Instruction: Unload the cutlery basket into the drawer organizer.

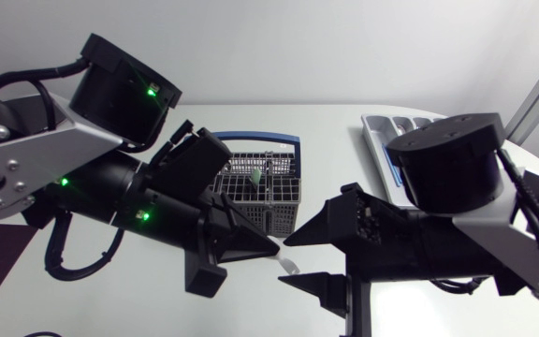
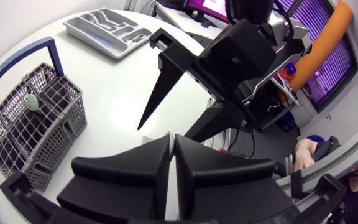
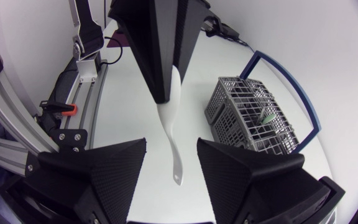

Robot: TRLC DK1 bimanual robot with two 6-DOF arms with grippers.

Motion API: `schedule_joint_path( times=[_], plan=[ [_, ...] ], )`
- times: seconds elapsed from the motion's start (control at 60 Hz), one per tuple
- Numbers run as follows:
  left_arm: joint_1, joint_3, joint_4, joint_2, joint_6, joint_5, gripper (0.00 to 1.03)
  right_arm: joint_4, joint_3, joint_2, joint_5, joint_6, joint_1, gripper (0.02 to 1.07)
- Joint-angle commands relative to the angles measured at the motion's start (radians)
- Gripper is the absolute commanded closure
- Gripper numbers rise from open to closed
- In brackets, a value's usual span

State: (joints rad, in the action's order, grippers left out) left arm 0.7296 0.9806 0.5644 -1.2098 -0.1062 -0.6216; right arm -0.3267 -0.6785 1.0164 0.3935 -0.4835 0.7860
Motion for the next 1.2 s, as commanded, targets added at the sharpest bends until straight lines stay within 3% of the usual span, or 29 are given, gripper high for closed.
schedule_joint_path(
  times=[0.0, 0.317, 0.433, 0.65, 0.783, 0.9, 0.967, 1.067, 1.183],
  plan=[
    [0.007, -0.008, -0.011, -0.023, -0.015, -0.015, 1.0, 0.023, 0.025, 0.022, 0.007, -0.018, 0.019, 0.6],
    [-0.004, -0.011, -0.028, -0.04, -0.016, -0.018, 1.0, 0.052, 0.036, 0.04, 0.002, -0.017, 0.022, 0.86],
    [-0.009, -0.011, -0.028, -0.04, -0.016, -0.021, 1.0, 0.074, 0.046, 0.044, -0.001, -0.02, 0.024, 1.01],
    [-0.025, -0.008, -0.028, -0.04, -0.015, -0.023, 0.99, 0.074, 0.057, 0.044, -0.012, -0.013, 0.024, 1.02],
    [-0.036, -0.002, -0.031, -0.04, -0.004, -0.021, 0.74, 0.074, 0.05, 0.059, -0.021, -0.006, 0.022, 1.02],
    [-0.042, 0.007, -0.029, -0.04, 0.01, -0.021, 0.34, 0.064, 0.046, 0.071, -0.024, -0.003, 0.022, 1.02],
    [-0.055, 0.017, -0.029, -0.042, 0.019, -0.021, 0.21, 0.058, 0.043, 0.074, -0.03, 0.0, 0.021, 1.02],
    [-0.082, 0.035, -0.031, -0.045, 0.037, -0.021, 0.13, 0.041, 0.045, 0.074, -0.031, 0.0, 0.016, 1.02],
    [-0.124, 0.059, -0.046, -0.063, 0.069, -0.02, 0.11, 0.02, 0.053, 0.073, -0.036, -0.003, 0.012, 1.02]
  ],
)
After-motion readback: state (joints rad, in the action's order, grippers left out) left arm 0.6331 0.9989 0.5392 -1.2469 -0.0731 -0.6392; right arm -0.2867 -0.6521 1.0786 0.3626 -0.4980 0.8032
